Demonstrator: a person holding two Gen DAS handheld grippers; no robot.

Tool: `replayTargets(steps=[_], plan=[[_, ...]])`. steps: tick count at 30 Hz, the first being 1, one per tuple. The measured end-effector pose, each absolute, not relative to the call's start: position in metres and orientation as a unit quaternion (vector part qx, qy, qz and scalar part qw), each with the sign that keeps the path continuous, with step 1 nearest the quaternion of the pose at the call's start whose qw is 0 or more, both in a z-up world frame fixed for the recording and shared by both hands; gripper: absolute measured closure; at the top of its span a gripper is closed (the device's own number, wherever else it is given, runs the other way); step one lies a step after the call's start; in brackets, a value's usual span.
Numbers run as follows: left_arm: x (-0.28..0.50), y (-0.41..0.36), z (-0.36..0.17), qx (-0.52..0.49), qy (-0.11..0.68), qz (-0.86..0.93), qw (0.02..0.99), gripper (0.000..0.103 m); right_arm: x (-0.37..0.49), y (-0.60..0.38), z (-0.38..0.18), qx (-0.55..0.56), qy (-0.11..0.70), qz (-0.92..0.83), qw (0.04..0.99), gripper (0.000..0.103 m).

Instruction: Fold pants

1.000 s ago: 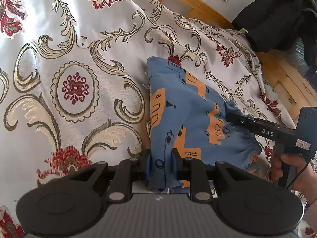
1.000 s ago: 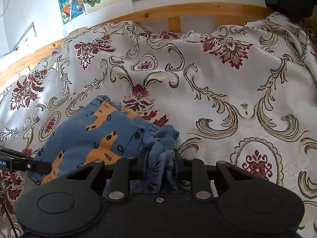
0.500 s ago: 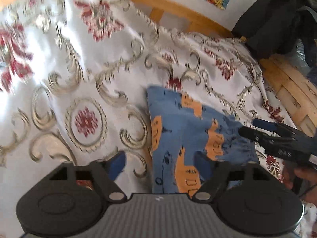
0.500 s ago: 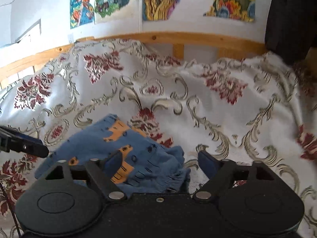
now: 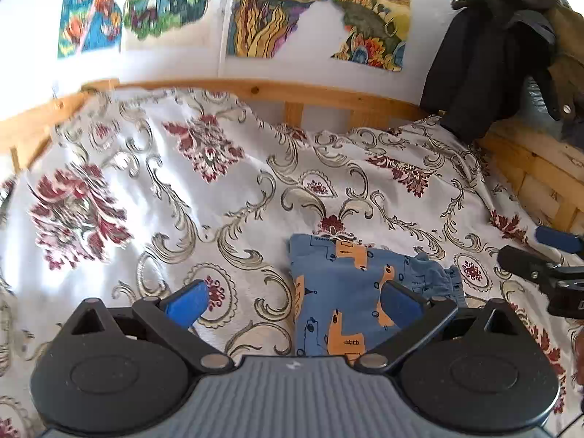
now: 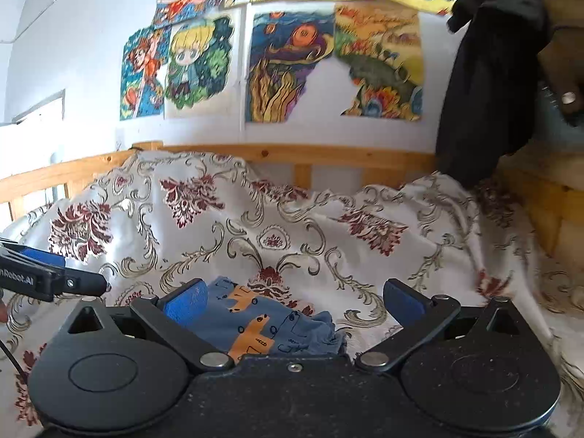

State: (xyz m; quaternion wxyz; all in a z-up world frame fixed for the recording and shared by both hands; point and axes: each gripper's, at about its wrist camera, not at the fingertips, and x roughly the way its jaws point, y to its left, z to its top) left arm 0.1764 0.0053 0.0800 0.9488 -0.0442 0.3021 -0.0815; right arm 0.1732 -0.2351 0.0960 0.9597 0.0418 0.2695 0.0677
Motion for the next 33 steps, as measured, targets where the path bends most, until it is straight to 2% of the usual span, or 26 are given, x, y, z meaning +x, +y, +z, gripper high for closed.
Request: replayTargets(steps=[14, 26, 33], plan=[[0.097, -0.016, 0.097, -0.026, 0.263, -0.093, 0.960, 0.000, 0.084, -0.228, 0.133, 0.045, 0.246, -0.006, 0.968, 0.001], [0.049, -0.007, 0.104, -0.045, 0.253, -0.080, 0.963, 0.000, 0.027, -0.215, 0.141, 0.067, 0.255, -0.020, 0.964, 0.001], [0.028, -0.003, 0.094, -0.019, 0.259, -0.082, 0.962, 0.000, 0.012, -0.208, 0.136, 0.062, 0.274, -0.004, 0.960, 0.001]])
